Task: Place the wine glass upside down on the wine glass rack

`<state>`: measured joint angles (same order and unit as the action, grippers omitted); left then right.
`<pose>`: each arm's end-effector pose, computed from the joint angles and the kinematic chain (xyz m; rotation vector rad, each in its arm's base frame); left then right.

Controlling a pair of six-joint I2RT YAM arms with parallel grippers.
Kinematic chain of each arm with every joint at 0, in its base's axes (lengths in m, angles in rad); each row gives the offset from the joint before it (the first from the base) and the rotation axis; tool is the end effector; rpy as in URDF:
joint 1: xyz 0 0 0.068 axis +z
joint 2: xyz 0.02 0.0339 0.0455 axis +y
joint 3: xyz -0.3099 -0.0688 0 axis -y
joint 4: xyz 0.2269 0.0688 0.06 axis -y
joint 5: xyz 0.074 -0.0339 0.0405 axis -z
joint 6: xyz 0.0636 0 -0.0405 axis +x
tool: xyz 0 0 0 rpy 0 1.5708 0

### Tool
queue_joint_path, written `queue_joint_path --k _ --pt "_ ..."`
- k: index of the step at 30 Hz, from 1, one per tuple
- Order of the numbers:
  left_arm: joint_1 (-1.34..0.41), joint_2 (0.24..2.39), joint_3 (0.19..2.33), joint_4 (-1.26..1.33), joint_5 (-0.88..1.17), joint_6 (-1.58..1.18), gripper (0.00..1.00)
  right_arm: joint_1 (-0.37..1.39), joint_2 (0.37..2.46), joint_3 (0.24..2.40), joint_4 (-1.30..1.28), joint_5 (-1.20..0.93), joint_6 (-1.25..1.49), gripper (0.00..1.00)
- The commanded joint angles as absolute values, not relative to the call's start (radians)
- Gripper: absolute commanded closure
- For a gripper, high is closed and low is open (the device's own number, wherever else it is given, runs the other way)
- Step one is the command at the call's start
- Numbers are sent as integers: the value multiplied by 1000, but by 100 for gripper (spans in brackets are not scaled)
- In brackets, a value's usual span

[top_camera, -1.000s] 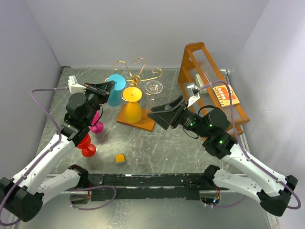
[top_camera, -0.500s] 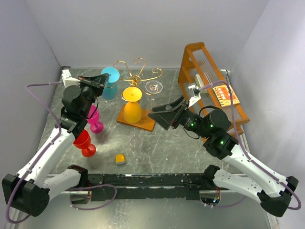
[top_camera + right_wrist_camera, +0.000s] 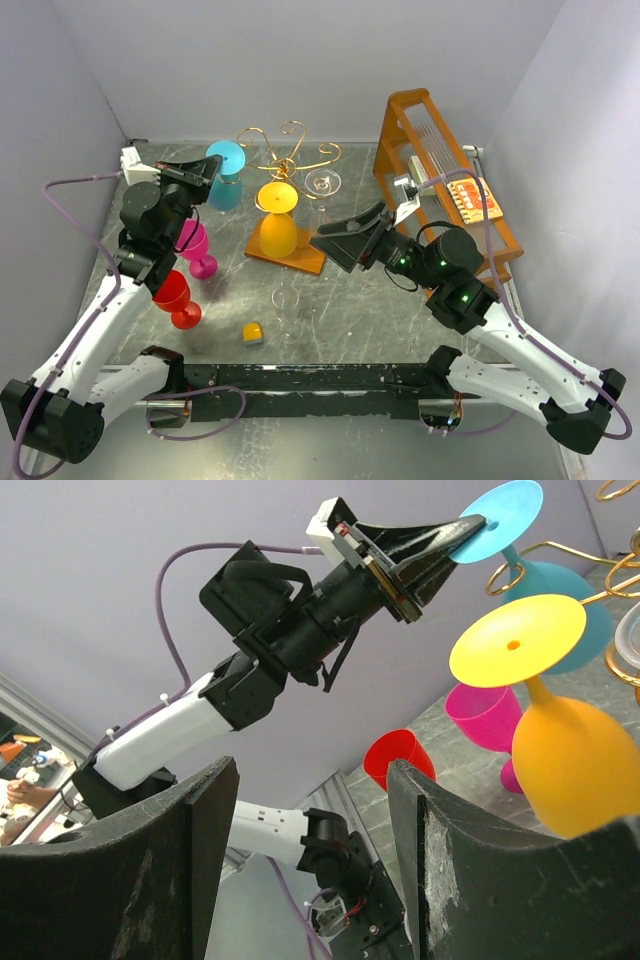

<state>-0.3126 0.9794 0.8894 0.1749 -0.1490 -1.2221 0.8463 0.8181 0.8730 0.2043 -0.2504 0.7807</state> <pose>0.2075 -0.0571 0.4217 -0.8133 1.3697 -1.1147 0.0959 0.1321 0.4468 -0.2891 1.4642 1.5185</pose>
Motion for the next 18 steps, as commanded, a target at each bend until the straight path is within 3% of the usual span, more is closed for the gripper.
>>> queue_joint_path --k 1,18 --pt "-295 931 898 156 -165 -1184 93 846 821 885 209 -248 773 39" --pt "-289 887 898 41 -63 -1109 91 846 838 930 147 -227 737 39"
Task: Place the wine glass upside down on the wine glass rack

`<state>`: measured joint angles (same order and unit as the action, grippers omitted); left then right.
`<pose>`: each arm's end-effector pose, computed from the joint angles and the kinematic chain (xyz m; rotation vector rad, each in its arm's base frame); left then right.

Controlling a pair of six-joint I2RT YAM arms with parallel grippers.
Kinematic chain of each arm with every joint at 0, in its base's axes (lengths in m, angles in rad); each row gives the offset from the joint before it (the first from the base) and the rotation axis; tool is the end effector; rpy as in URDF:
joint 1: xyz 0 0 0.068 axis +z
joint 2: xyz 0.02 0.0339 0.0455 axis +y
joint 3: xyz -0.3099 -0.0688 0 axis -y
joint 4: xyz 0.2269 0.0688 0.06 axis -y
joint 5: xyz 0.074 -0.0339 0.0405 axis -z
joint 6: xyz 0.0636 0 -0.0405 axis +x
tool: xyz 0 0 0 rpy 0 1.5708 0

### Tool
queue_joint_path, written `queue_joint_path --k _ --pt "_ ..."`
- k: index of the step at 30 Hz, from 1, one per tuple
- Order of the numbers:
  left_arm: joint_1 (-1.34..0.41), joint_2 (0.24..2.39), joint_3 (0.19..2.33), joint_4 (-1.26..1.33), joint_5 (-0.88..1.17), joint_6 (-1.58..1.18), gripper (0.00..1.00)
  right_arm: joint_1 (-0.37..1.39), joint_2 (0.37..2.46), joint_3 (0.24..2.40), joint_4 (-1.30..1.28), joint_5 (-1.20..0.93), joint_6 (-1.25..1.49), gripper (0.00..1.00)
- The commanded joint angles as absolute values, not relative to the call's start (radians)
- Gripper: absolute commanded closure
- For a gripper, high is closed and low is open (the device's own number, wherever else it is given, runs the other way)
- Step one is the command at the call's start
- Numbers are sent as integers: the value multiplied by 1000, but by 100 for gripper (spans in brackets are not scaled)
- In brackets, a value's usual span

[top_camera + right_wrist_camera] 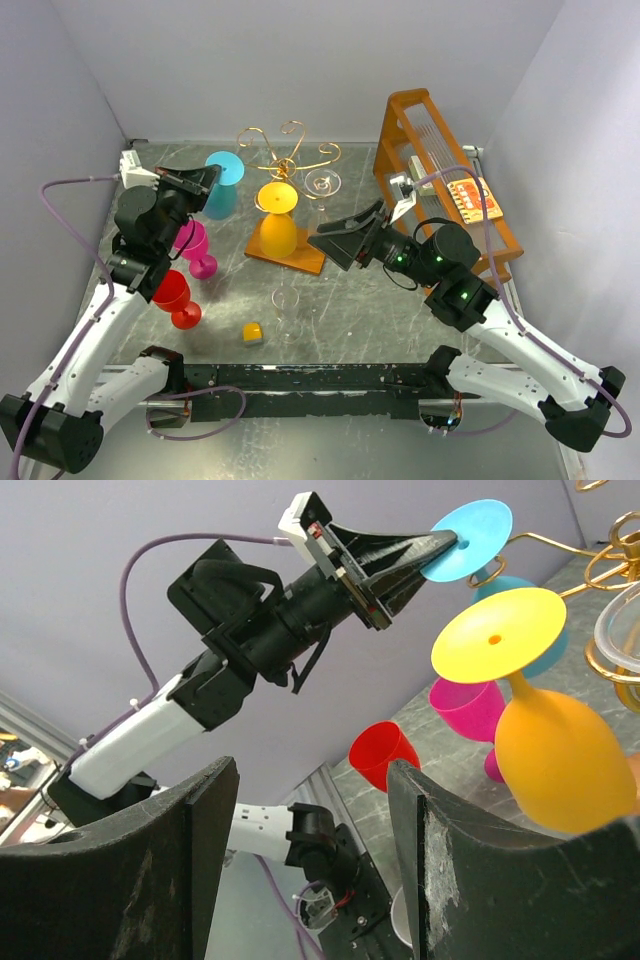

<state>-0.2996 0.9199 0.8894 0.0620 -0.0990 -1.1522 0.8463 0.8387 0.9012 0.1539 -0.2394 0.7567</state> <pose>0.1911 -0.0525 0.4174 -0.7539 1.4574 -1.0619 0.1002 0.1359 0.4472 -0.2942 1.5031 1.4802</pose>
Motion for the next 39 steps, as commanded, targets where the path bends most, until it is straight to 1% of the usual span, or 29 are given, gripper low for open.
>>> queue_joint_path --k 1,5,10,14,16,19,22,25,28,31,32,36,39 --pt "-290 882 895 37 -59 -1098 90 846 838 928 147 -226 736 39" --pt "-290 874 892 19 -43 -1079 84 845 847 936 133 -225 725 39" --pt "-290 885 907 -24 -42 -1062 84 846 857 986 62 -203 680 39" --pt "-290 897 906 -23 -25 -1059 83 846 856 988 52 -192 675 39" --pt "-290 902 910 -35 -22 -1055 81 847 857 989 50 -192 676 39" --pt "-290 903 921 -84 -45 -1046 76 846 857 989 41 -189 679 39" --pt "-290 888 922 -119 -64 -1025 69 846 860 995 20 -183 676 39" --pt "-290 873 933 -169 -80 -984 57 845 878 1033 -14 -202 666 42" --pt "-290 865 968 -246 -90 -932 41 847 902 1075 -71 -213 637 42" --pt "-290 851 1004 -315 -90 -876 19 846 932 1115 -137 -225 610 41" --pt "-290 842 1015 -338 -97 -861 15 845 946 1134 -164 -233 599 41" --pt "-290 778 1041 -400 -114 -762 3 847 1002 1215 -265 -256 540 42" --pt "-290 706 1033 -413 -98 -631 2 859 1011 1236 -268 -284 497 41"
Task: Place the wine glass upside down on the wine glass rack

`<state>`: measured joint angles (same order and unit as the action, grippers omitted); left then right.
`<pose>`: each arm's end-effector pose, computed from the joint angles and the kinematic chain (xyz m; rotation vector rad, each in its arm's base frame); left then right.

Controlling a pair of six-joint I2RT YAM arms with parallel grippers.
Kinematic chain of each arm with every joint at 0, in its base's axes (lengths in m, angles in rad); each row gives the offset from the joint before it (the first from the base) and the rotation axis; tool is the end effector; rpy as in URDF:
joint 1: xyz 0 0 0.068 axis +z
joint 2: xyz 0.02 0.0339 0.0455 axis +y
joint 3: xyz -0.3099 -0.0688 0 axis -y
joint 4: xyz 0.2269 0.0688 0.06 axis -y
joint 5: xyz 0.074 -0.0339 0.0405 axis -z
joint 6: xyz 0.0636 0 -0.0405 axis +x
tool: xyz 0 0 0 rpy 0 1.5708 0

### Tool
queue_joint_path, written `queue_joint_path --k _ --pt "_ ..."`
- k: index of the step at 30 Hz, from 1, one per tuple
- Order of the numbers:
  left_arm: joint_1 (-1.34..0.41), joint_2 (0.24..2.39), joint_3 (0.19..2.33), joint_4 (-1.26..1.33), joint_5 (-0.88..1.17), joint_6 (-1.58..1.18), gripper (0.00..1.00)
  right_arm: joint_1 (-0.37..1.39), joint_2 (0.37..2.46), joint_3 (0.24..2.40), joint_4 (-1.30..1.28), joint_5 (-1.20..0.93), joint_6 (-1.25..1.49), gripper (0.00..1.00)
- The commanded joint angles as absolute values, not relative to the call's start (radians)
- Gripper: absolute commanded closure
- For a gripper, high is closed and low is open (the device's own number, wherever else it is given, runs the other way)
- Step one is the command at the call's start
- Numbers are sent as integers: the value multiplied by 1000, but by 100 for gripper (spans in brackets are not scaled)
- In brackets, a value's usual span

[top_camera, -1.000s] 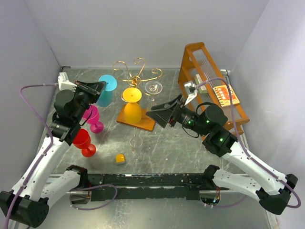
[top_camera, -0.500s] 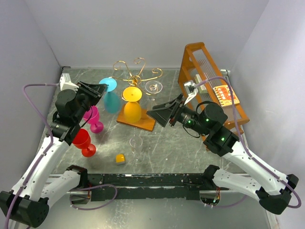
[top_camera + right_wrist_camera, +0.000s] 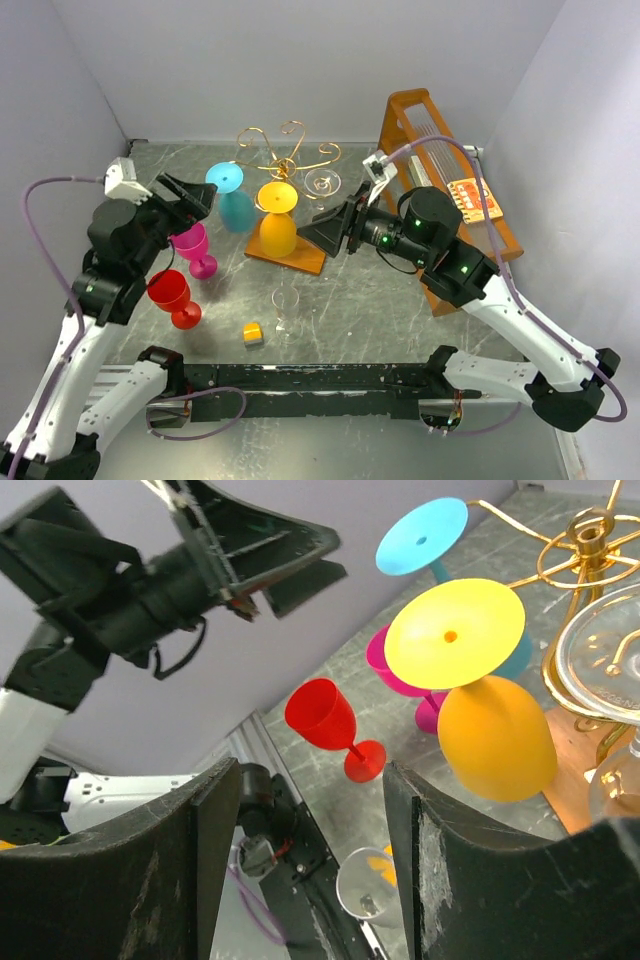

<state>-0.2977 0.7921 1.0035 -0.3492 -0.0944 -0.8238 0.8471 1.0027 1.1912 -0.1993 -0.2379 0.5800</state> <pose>0.1429 -0.0376 0.4215 -0.5290 1.6852 -0.7468 0.1217 0.1603 0.4747 -0.4325 1.6851 1.2748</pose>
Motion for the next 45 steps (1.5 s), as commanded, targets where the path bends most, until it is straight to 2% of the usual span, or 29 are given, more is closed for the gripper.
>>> queue_joint_path --k 1,7,14,18,24,29,40,45 --pt "-290 683 1025 -423 -107 -595 2 865 1018 1250 -282 -279 482 41" --pt "-290 582 992 -514 -221 -477 0 954 1115 1343 -436 -125 421 41" --pt "-290 473 873 -501 -298 -451 1 1216 1269 1428 -658 314 419 38" --pt "-290 384 798 -435 -272 -397 1 1306 1354 1470 -787 429 461 39" --pt "-290 250 734 -367 -218 -388 1 1359 1477 1531 -881 430 479 51" --pt "-290 236 727 -388 -210 -401 1 1365 1505 1539 -874 397 480 60" --pt "-290 287 759 -412 -175 -423 1 1367 1518 1503 -853 319 499 62" --pt "-290 342 827 -478 -131 -448 1 1365 1522 1496 -848 335 487 66"
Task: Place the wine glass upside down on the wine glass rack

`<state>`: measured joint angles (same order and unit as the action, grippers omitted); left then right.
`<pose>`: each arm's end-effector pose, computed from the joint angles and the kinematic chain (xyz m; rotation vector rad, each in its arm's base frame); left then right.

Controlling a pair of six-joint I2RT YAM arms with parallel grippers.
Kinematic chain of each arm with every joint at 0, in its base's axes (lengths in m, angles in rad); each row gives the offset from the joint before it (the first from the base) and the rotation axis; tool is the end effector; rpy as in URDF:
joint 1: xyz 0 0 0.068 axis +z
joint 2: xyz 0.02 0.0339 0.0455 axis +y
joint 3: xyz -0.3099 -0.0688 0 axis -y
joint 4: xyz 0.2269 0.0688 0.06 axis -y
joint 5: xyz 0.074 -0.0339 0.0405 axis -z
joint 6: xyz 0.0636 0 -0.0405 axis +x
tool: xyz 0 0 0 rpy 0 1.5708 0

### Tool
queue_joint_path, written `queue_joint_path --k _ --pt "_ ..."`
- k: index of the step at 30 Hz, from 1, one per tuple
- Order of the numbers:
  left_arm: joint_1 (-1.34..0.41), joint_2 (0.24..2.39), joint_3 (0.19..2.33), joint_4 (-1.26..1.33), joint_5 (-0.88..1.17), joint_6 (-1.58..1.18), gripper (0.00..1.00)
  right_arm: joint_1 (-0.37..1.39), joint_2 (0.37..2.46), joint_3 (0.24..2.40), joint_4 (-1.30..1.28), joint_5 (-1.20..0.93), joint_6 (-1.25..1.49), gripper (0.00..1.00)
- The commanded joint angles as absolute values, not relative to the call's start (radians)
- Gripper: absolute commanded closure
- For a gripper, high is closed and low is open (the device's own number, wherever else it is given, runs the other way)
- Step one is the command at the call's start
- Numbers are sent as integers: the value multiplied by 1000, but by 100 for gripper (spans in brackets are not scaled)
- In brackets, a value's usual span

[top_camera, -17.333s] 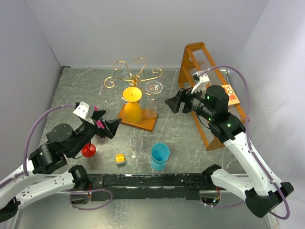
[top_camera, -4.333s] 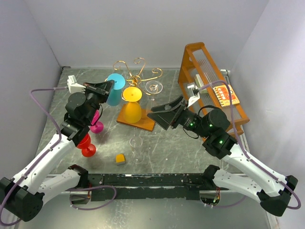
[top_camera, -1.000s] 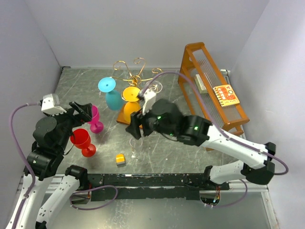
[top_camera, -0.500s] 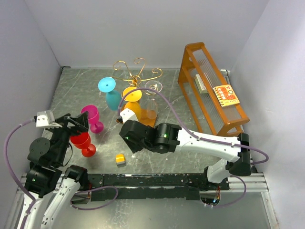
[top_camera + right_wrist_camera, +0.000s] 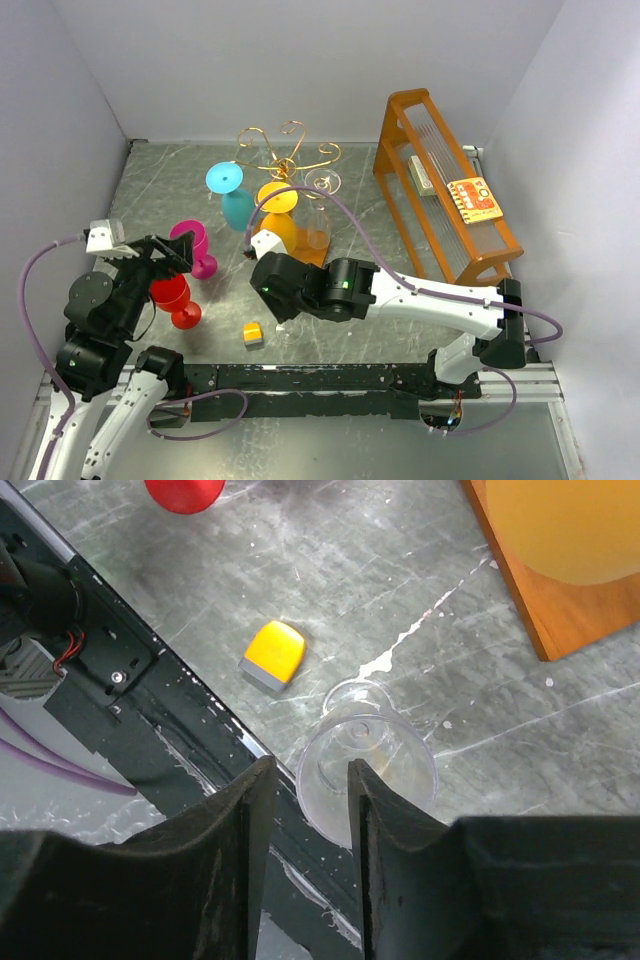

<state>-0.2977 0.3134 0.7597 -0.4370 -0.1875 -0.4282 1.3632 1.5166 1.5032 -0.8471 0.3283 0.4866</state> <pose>0.0421 -0.0005 0.3624 -0.2511 1.5572 -0.4247 0.0857 0.3073 0.3782 -0.8927 2.2550 0.4756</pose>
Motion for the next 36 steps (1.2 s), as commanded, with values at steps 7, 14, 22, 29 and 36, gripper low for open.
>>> queue_joint_path --k 7,14,22,29,36 --pt "-290 369 886 -563 -82 -505 1 1367 1512 1443 -809 315 463 71" --pt "-290 388 980 -647 -15 -574 0 1367 1508 1389 -753 291 467 90" --pt "-290 402 1071 -699 11 -680 1 1367 1471 1358 -693 336 451 100" --pt "-290 432 1064 -785 68 -887 3 1368 1396 1316 -584 353 440 100" --pt "-290 366 962 -766 92 -1012 0 1368 1308 1236 -397 377 400 100"
